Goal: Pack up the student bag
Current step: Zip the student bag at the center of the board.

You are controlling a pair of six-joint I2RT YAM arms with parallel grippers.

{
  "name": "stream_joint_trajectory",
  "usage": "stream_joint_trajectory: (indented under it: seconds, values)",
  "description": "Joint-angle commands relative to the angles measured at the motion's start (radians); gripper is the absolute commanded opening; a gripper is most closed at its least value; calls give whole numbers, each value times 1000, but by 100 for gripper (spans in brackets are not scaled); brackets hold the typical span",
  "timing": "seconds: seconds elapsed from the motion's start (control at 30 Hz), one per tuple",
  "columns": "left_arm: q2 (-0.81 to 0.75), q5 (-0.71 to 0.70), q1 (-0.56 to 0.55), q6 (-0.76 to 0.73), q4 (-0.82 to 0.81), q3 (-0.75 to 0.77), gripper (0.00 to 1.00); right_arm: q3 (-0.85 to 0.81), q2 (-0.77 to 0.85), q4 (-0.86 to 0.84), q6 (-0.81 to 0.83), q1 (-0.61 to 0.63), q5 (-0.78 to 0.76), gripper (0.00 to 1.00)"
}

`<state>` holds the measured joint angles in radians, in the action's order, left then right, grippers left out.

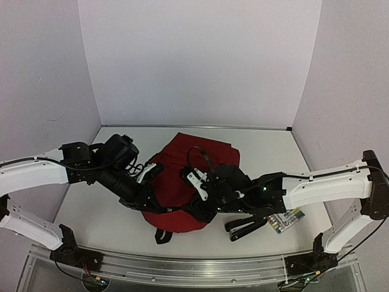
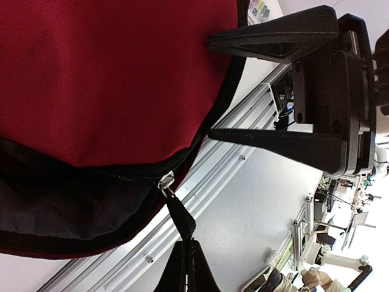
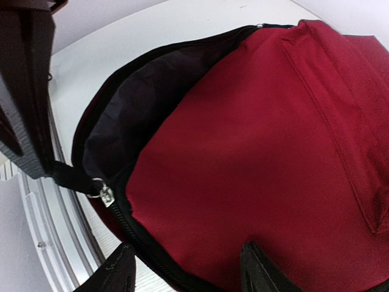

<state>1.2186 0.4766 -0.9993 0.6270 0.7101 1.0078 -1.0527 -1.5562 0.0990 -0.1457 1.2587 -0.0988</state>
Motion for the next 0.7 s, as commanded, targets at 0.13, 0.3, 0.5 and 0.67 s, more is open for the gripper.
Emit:
stream_joint_trajectory:
  seconds: [0.13, 0.3, 0.5, 0.67]
  values:
    - [-6, 1, 5, -18, 8, 57, 0, -33, -50, -4, 64, 20, -85, 50]
    - [-5, -23, 5, -14, 19, 62, 0, -31, -50, -3, 71, 43, -73, 59]
    - [-3, -27, 5, -16, 18, 70, 0, -25, -85, -2, 54, 45, -159, 32]
    - [-18, -45, 5, -14, 23, 70, 0, -24, -91, -9, 34, 45, -260, 4]
